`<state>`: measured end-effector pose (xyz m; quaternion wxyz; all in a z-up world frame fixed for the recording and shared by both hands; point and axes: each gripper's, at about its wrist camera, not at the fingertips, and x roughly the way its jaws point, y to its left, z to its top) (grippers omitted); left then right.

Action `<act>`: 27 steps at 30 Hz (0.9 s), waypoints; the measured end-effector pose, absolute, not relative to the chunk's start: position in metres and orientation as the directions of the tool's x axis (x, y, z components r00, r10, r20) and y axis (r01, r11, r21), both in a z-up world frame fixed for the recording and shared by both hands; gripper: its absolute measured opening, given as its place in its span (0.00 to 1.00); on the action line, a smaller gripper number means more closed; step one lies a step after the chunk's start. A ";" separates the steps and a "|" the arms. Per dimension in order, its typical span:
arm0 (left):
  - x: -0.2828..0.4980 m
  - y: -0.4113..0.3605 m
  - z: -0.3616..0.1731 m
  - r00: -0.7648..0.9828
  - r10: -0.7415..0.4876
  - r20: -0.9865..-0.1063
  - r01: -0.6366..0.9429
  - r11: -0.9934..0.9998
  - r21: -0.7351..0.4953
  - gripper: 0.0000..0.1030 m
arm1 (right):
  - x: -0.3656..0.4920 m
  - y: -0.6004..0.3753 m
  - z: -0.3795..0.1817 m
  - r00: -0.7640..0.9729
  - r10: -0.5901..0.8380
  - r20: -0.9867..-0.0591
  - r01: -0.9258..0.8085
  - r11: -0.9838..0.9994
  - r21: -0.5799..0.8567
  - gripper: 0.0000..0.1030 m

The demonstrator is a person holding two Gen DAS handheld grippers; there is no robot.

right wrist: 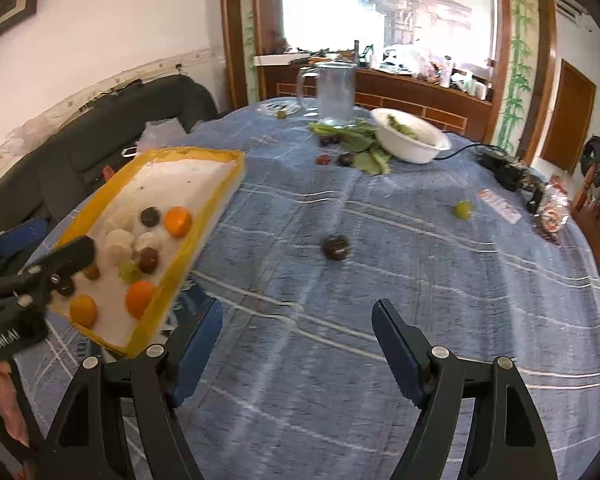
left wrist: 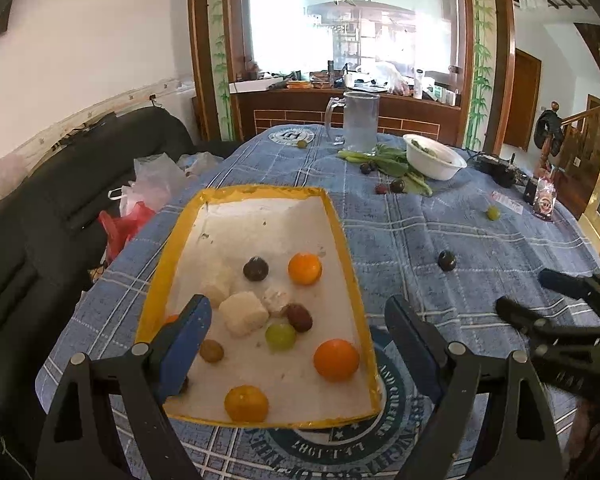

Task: Organize fruits
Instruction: 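Move both open grippers back over the last plum and grape, then grasp the last dark plum with the left gripper while the right gripper grasps the green grape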

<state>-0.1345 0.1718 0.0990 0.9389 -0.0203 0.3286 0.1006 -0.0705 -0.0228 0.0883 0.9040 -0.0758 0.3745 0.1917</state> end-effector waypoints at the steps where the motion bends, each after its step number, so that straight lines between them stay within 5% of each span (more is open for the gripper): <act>1: -0.132 0.172 0.102 0.769 0.164 -0.618 -0.196 0.981 0.017 0.85 | -0.067 -0.031 0.090 0.654 0.272 -0.706 -0.385 0.923 -0.001 0.79; 14: -0.036 0.098 0.133 0.768 -0.165 -0.619 0.048 0.978 -0.202 0.85 | 0.021 -0.158 0.109 0.679 0.191 -0.709 -0.136 0.982 0.135 0.78; 18: 0.012 0.086 0.102 0.706 -0.270 -0.655 0.095 0.952 -0.290 0.85 | 0.060 -0.170 0.101 0.650 0.238 -0.721 -0.132 0.971 0.202 0.63; 19: 0.023 0.088 0.089 0.685 -0.305 -0.661 0.092 0.937 -0.337 0.83 | 0.069 -0.171 0.098 0.641 0.245 -0.727 -0.128 0.968 0.214 0.59; 23: 0.046 0.093 0.057 0.630 -0.357 -0.690 0.070 0.911 -0.406 0.44 | 0.106 -0.172 0.080 0.604 0.278 -0.747 -0.114 0.958 0.264 0.55; 27: 0.052 0.096 0.038 0.633 -0.335 -0.698 0.067 0.922 -0.381 0.41 | 0.145 -0.168 0.063 0.582 0.280 -0.764 -0.105 0.957 0.270 0.55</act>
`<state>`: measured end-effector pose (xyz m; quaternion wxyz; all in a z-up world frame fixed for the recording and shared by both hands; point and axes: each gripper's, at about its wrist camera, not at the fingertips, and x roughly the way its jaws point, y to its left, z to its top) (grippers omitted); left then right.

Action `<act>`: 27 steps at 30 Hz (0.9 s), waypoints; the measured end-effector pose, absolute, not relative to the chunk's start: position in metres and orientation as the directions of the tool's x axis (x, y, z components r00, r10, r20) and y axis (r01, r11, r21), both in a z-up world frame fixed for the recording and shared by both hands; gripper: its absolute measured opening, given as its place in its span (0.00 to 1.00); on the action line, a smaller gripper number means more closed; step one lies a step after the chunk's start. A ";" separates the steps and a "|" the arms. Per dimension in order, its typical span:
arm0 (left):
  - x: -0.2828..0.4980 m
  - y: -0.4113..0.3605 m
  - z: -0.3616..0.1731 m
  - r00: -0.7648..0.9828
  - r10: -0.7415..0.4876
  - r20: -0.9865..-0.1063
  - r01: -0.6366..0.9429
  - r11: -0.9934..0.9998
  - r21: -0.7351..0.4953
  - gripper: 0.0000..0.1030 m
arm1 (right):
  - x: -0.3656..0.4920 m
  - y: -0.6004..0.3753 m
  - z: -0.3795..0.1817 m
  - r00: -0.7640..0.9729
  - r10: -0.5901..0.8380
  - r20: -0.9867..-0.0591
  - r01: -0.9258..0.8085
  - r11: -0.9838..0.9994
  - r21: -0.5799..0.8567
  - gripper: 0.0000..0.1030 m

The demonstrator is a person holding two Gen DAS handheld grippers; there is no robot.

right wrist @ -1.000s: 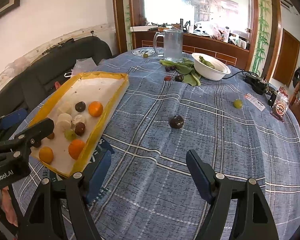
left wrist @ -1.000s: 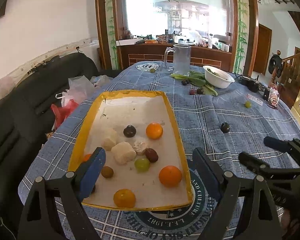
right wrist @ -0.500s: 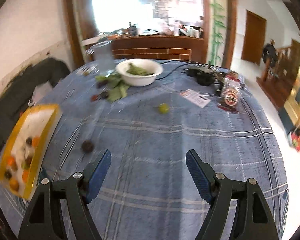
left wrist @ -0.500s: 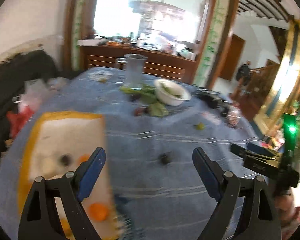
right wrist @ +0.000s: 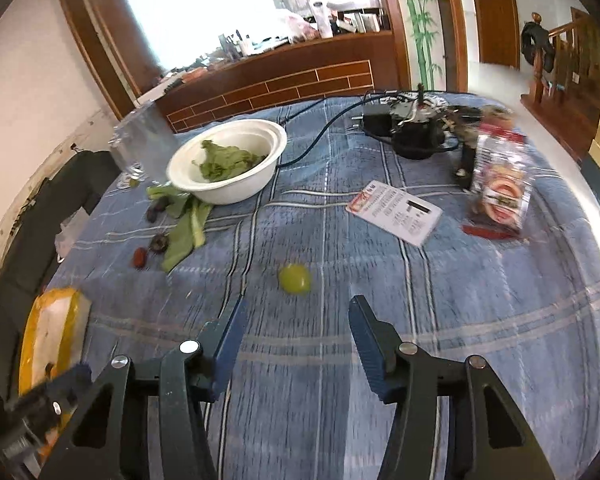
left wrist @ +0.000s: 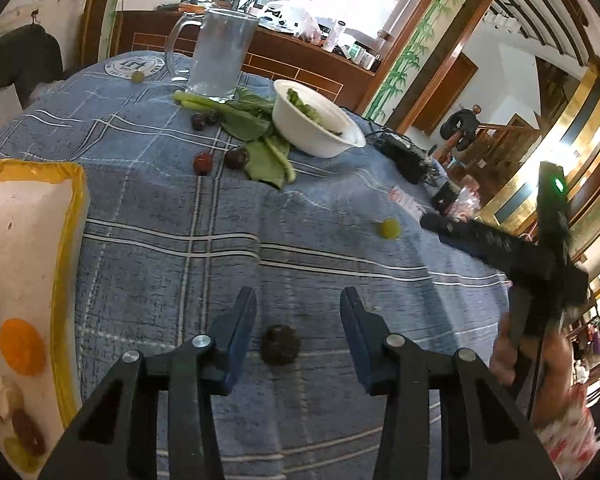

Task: Organize fruits
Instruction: 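Grasp the last dark plum with the left gripper while the right gripper grasps the green grape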

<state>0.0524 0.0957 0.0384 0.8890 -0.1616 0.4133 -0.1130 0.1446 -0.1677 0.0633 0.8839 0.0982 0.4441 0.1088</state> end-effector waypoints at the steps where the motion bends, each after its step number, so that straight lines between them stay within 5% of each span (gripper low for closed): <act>1: 0.052 0.097 0.034 0.635 -0.331 -0.698 0.065 0.924 -0.378 0.41 | 0.155 -0.166 0.058 0.576 0.276 -0.769 -0.104 0.958 0.267 0.55; 13: 0.049 0.070 0.024 0.601 -0.286 -0.747 0.152 0.958 -0.244 0.42 | 0.182 -0.135 0.021 0.563 0.195 -0.803 -0.152 0.980 0.131 0.54; 16: 0.046 0.057 0.022 0.605 -0.254 -0.755 0.197 0.966 -0.167 0.36 | 0.179 -0.131 0.020 0.583 0.137 -0.801 -0.145 0.987 0.064 0.43; 20: 0.048 0.046 0.009 0.607 -0.062 -0.793 0.153 0.987 0.040 0.31 | 0.176 -0.135 0.022 0.582 0.151 -0.799 -0.140 0.987 0.085 0.25; 23: 0.051 0.056 0.006 0.581 -0.083 -0.810 0.138 0.990 -0.003 0.29 | 0.172 -0.136 0.026 0.578 0.167 -0.799 -0.141 0.985 0.103 0.25; 24: 0.050 0.059 0.007 0.580 -0.082 -0.811 0.129 0.992 -0.008 0.18 | 0.168 -0.139 0.028 0.575 0.184 -0.797 -0.143 0.982 0.123 0.25; 27: 0.051 0.074 0.011 0.562 -0.190 -0.805 0.116 0.982 -0.151 0.19 | 0.157 -0.147 0.036 0.571 0.235 -0.786 -0.137 0.972 0.191 0.25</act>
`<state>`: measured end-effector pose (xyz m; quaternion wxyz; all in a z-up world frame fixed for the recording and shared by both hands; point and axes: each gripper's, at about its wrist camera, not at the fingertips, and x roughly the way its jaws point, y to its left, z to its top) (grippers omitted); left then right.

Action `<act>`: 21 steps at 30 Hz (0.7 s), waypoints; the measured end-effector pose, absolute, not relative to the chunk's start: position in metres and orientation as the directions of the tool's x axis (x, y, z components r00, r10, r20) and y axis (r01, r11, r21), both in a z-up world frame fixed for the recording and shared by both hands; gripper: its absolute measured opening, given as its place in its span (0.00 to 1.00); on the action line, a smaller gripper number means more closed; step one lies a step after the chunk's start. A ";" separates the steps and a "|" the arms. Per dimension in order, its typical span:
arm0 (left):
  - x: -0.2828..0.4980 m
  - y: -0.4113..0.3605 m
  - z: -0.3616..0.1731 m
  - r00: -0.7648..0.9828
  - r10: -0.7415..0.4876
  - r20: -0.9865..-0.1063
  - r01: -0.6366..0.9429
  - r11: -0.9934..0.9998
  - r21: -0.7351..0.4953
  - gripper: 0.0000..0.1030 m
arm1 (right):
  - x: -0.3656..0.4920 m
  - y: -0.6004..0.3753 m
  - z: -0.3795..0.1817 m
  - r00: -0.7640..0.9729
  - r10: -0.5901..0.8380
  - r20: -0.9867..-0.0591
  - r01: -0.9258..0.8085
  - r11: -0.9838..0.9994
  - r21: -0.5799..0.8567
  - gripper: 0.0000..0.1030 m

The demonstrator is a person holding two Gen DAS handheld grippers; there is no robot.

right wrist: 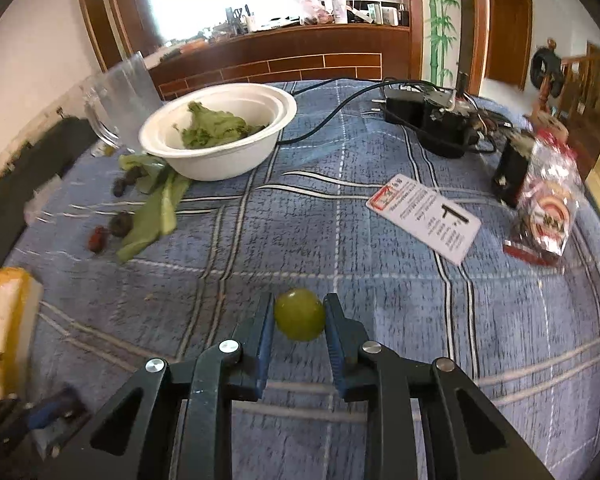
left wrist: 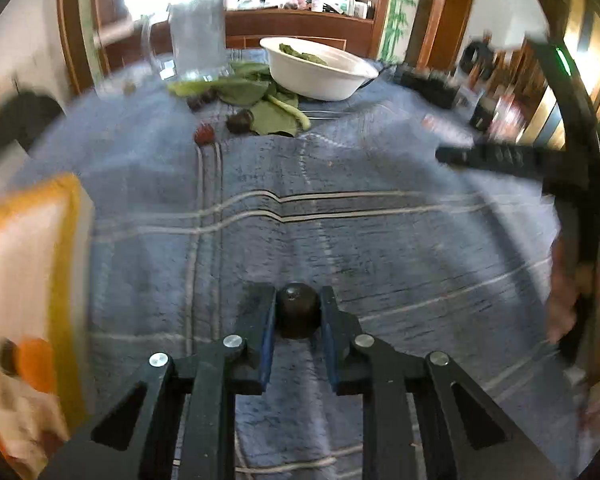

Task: Organize fruits
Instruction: 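Grasp the last dark plum with the left gripper while the right gripper grasps the green grape, then carry the plum and green grape into the tray and open both grippers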

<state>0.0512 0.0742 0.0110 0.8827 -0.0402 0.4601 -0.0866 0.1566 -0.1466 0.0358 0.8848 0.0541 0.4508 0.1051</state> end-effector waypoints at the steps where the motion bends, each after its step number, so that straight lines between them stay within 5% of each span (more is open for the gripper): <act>1: 0.050 0.082 0.015 0.566 -0.236 -0.790 0.110 0.971 -0.211 0.19 | 0.151 -0.150 0.039 0.571 0.250 -0.782 -0.134 0.968 0.212 0.25; 7: 0.032 0.088 0.044 0.658 -0.338 -0.672 0.153 0.935 -0.320 0.19 | 0.109 -0.161 0.056 0.559 0.331 -0.760 -0.130 0.940 0.314 0.25; 16: 0.003 0.124 0.069 0.679 -0.405 -0.613 0.130 0.887 -0.443 0.19 | 0.036 -0.136 0.086 0.512 0.501 -0.697 -0.210 0.860 0.464 0.25; 21: -0.043 0.184 0.086 0.730 -0.286 -0.621 0.015 0.915 -0.404 0.19 | 0.005 -0.088 0.097 0.465 0.562 -0.684 -0.323 0.827 0.460 0.26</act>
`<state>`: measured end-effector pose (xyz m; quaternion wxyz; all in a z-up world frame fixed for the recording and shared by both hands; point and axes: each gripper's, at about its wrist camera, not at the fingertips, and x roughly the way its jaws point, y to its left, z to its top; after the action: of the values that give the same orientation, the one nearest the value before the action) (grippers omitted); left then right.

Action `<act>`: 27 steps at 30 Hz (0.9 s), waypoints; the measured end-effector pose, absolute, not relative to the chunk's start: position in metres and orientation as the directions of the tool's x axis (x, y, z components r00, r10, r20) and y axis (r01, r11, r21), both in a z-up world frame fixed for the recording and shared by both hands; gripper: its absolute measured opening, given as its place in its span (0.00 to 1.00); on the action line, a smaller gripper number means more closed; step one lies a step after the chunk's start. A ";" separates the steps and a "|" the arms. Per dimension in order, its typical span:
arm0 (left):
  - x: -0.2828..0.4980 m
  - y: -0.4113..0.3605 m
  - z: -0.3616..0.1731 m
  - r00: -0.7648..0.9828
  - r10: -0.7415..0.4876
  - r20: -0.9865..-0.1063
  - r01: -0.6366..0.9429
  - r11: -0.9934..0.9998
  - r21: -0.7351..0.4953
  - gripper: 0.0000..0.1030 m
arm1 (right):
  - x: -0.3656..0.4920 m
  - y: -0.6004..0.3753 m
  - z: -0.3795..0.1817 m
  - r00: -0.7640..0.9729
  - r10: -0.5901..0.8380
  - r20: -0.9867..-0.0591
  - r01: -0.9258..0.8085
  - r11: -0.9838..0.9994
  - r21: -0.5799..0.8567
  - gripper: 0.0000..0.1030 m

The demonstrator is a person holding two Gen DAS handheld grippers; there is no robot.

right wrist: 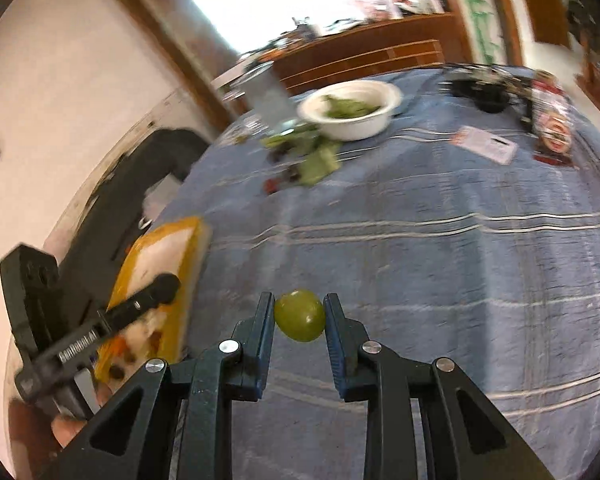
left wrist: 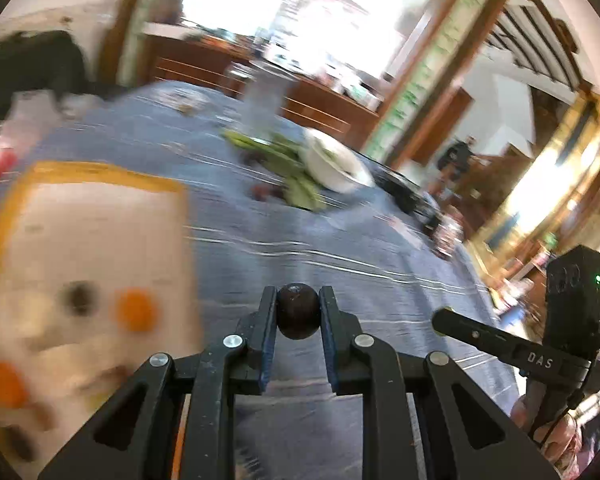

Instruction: Organize fruits

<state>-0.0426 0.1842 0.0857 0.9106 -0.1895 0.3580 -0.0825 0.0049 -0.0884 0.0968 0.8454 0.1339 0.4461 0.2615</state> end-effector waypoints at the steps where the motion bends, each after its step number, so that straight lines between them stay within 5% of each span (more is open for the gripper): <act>1: -0.051 0.196 0.087 0.739 -0.256 -0.623 -0.015 0.919 -0.394 0.19 | 0.002 -0.079 0.097 0.453 0.576 -0.680 -0.340 0.817 0.466 0.26; 9: -0.105 0.273 0.067 0.729 0.014 -0.684 -0.285 0.915 -0.285 0.19 | -0.018 0.020 0.082 0.310 0.668 -0.676 -0.471 0.726 0.501 0.26; 17: -0.104 0.288 0.041 0.679 0.027 -0.734 -0.342 0.896 -0.283 0.20 | -0.039 0.089 0.064 0.268 0.640 -0.720 -0.542 0.718 0.437 0.27; 19: -0.105 0.286 0.040 0.680 0.021 -0.733 -0.338 0.896 -0.288 0.27 | -0.041 0.100 0.063 0.284 0.625 -0.727 -0.558 0.725 0.405 0.27; 21: -0.109 0.286 0.042 0.688 0.029 -0.725 -0.342 0.894 -0.289 0.53 | -0.041 0.105 0.062 0.300 0.614 -0.730 -0.564 0.731 0.384 0.27; 23: -0.115 0.286 0.046 0.697 0.044 -0.715 -0.345 0.895 -0.281 0.63 | -0.038 0.107 0.062 0.297 0.622 -0.724 -0.562 0.727 0.394 0.33; 25: -0.117 0.285 0.050 0.703 0.055 -0.709 -0.348 0.896 -0.275 0.65 | -0.035 0.106 0.062 0.301 0.632 -0.714 -0.553 0.726 0.410 0.48; 27: -0.118 0.285 0.053 0.708 0.056 -0.704 -0.347 0.896 -0.278 0.67 | -0.033 0.102 0.064 0.308 0.639 -0.705 -0.548 0.725 0.418 0.51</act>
<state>-0.1183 0.2846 0.0525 0.9023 -0.1991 0.3658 0.1115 -0.0331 0.1021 0.0641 0.8073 0.0496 0.4590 0.3675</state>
